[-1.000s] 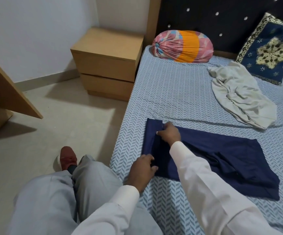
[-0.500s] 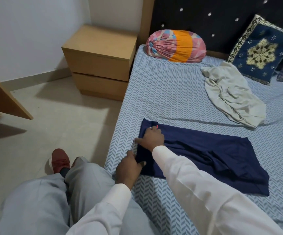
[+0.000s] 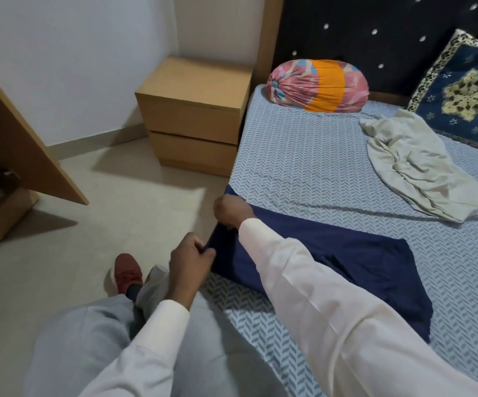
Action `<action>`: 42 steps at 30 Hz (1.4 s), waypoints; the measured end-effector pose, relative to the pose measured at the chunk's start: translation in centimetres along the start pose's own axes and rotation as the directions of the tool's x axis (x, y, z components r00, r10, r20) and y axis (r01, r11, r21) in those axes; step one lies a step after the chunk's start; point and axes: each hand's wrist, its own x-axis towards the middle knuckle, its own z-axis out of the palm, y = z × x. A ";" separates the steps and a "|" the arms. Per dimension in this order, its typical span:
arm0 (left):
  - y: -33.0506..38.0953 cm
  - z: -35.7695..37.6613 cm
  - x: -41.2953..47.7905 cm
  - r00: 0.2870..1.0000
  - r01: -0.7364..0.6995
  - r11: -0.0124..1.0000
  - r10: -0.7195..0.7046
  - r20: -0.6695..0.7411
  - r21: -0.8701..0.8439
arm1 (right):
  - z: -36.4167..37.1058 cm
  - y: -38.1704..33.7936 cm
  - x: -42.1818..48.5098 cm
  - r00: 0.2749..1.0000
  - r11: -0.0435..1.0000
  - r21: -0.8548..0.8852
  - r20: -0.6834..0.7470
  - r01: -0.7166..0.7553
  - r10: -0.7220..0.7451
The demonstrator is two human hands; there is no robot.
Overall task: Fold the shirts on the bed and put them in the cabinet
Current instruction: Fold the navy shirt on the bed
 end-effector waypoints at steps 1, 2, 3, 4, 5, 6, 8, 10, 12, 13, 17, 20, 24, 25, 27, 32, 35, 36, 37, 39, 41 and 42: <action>0.3 -0.9 0.1 1.000 -0.023 1.000 0.023 -0.014 -0.010 | -0.1 -0.3 0.1 1.000 0.999 0.036 -0.006 0.008 -0.008; 0.6 -1.5 0.1 0.999 -0.051 0.998 0.051 -0.018 -0.021 | 0.0 -0.3 0.0 1.000 0.995 0.098 -0.006 0.010 -0.009; 1.1 -1.8 -0.1 0.997 -0.077 0.996 0.077 -0.017 -0.040 | -0.1 0.2 -0.3 1.000 0.982 0.191 -0.006 0.009 -0.008; 1.7 -1.6 -0.6 0.994 -0.109 0.992 0.109 -0.010 -0.067 | -0.1 1.1 -0.7 1.000 0.956 0.293 -0.021 0.018 -0.013; 2.3 -1.1 -1.3 0.988 -0.150 0.984 0.151 0.003 -0.096 | -0.2 2.3 -1.4 0.999 0.931 0.364 -0.042 0.032 -0.018; 2.8 -0.3 -2.0 0.979 -0.194 0.973 0.200 0.032 -0.122 | -0.2 3.9 -2.1 0.997 0.913 0.404 -0.066 0.051 -0.026; 3.7 2.0 -3.8 0.946 -0.254 0.951 0.282 0.157 -0.173 | -0.2 8.0 -3.9 0.993 0.896 0.439 -0.121 0.068 -0.016; 4.1 4.5 -5.4 0.902 -0.295 0.933 0.342 0.263 -0.205 | -0.2 12.4 -6.0 0.987 0.845 0.533 -0.157 0.051 0.039; 3.9 7.0 -6.2 0.876 -0.367 0.919 0.393 0.280 -0.144 | -0.3 16.9 -8.4 0.980 0.751 0.659 -0.160 0.019 0.115; 3.7 8.3 -6.4 0.862 -0.415 0.907 0.415 0.290 -0.066 | -0.4 19.2 -9.7 0.974 0.708 0.706 -0.163 0.004 0.157; 2.3 11.9 -6.7 0.769 -0.575 0.739 0.343 0.539 0.351 | -1.3 27.0 -13.9 0.939 0.660 0.751 -0.202 -0.033 0.277; 2.0 14.2 -7.4 0.709 -0.667 0.620 0.355 0.610 0.414 | -1.9 31.9 -15.8 0.912 0.630 0.773 -0.198 -0.080 0.359; 2.9 16.2 -8.5 0.680 -0.693 0.615 0.386 0.623 0.376 | -2.5 36.4 -17.4 0.888 0.542 0.838 -0.209 -0.053 0.410; 3.0 16.4 -8.8 0.672 -0.704 0.604 0.399 0.624 0.372 | -2.4 37.4 -17.6 0.878 0.531 0.846 -0.212 -0.056 0.430; 3.0 17.0 -9.5 0.648 -0.736 0.576 0.445 0.618 0.357 | -2.1 39.9 -17.8 0.860 0.514 0.855 -0.212 -0.067 0.464; 2.6 17.9 -9.8 0.632 -0.751 0.583 0.502 0.590 0.310 | -2.6 41.0 -19.3 0.869 0.502 0.856 -0.153 -0.121 0.471; 3.2 17.8 -10.3 0.652 -0.714 0.637 0.453 0.608 0.291 | -2.3 41.4 -20.5 0.875 0.501 0.858 -0.155 -0.110 0.458; 3.3 17.8 -10.3 0.651 -0.699 0.657 0.424 0.629 0.281 | -2.0 41.6 -21.1 0.868 0.492 0.862 -0.148 -0.121 0.473; 3.3 17.9 -10.3 0.656 -0.688 0.670 0.410 0.634 0.278 | -1.7 41.7 -21.9 0.865 0.495 0.858 -0.141 -0.137 0.482; 3.2 18.0 -10.3 0.665 -0.665 0.695 0.382 0.641 0.276 | -0.9 42.0 -23.3 0.861 0.518 0.840 -0.136 -0.162 0.490; 2.8 18.0 -10.2 0.674 -0.629 0.744 0.378 0.635 0.225 | -0.1 42.4 -24.3 0.832 0.544 0.820 -0.171 -0.177 0.528; 2.6 17.9 -10.2 0.682 -0.606 0.770 0.374 0.629 0.199 | 0.2 42.6 -24.7 0.798 0.569 0.800 -0.212 -0.190 0.564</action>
